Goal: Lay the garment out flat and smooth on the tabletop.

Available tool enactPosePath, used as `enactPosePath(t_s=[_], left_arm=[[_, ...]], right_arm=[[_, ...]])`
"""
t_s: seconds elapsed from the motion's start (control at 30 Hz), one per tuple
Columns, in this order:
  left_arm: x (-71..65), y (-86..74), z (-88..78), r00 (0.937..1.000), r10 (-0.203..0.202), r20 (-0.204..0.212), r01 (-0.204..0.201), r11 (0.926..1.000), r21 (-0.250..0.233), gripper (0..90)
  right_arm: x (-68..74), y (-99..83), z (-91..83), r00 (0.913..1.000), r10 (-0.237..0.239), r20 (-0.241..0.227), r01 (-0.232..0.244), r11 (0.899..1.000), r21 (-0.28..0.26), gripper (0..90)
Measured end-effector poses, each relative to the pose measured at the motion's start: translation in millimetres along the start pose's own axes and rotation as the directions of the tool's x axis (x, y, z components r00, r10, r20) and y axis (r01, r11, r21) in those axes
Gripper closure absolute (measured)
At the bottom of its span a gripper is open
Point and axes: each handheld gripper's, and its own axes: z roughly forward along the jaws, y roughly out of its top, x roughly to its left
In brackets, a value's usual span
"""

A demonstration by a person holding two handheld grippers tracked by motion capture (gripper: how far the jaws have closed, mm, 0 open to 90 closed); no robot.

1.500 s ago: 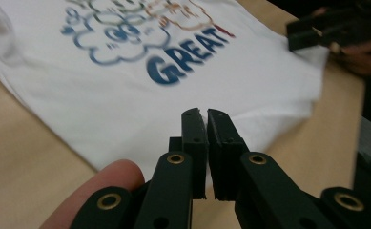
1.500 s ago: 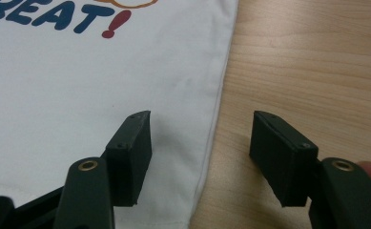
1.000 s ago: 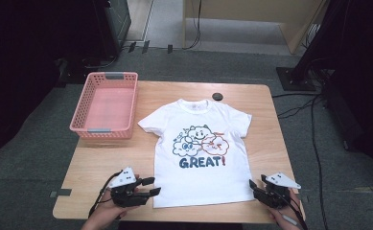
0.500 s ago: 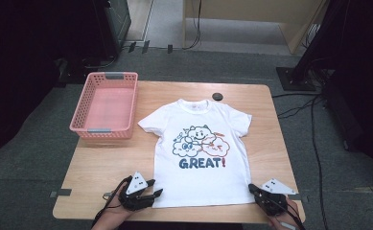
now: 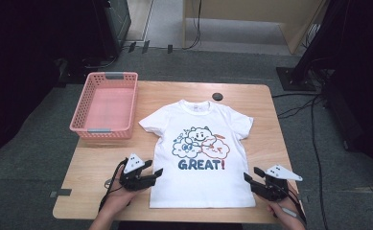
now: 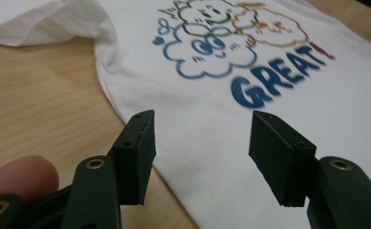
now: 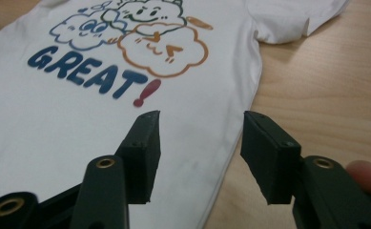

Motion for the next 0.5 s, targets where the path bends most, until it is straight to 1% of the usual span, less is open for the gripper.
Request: enactPosePath(t_s=[0.07,0.13,0.17,0.23,0.33,0.37,0.4,0.43,0.47,0.5], left_arm=[[1.8,5.3,9.4,0.9988,-0.028,-0.039,0.027,0.9996,-0.011,42.1],[3.1,9.6,19.5,0.9959,-0.048,-0.076,0.048,0.9988,-0.007,42.0],[3.9,11.4,24.7,0.9936,-0.053,-0.100,0.053,0.9986,0.000,41.8],[5.6,14.6,34.4,0.9858,-0.061,-0.156,0.063,0.9980,0.006,41.5],[8.4,20.0,46.9,0.9714,-0.088,-0.221,0.090,0.9959,0.002,40.3],[9.3,22.1,50.4,0.9635,-0.095,-0.250,0.099,0.9951,0.002,39.1],[9.8,24.0,53.9,0.9536,-0.112,-0.280,0.114,0.9934,-0.007,38.8],[10.6,25.8,57.3,0.9455,-0.123,-0.301,0.126,0.9920,-0.010,38.1],[11.4,27.6,60.6,0.9387,-0.126,-0.321,0.129,0.9916,-0.011,37.0],[11.8,29.0,64.2,0.9297,-0.128,-0.345,0.130,0.9913,-0.017,36.9]], right_arm=[[-0.2,6.0,6.2,0.9999,0.016,0.003,-0.016,1.000,-0.011,45.5],[-0.2,11.4,12.5,0.9996,0.022,0.015,-0.022,0.999,-0.026,43.0],[0.0,13.9,15.7,0.9993,0.030,0.023,-0.029,0.999,-0.030,41.4],[0.1,18.5,23.0,0.9984,0.039,0.041,-0.038,0.999,-0.037,40.5],[1.1,24.4,35.2,0.9964,0.052,0.067,-0.050,0.998,-0.044,38.4],[1.6,26.1,39.4,0.9956,0.054,0.076,-0.050,0.998,-0.045,37.8],[2.4,27.5,43.7,0.9946,0.055,0.088,-0.051,0.998,-0.045,36.9],[3.2,28.6,48.1,0.9929,0.053,0.107,-0.048,0.998,-0.044,35.8],[4.4,29.5,52.4,0.9908,0.056,0.124,-0.051,0.998,-0.041,34.8],[4.9,30.2,56.7,0.9893,0.050,0.137,-0.044,0.998,-0.042,34.4]])
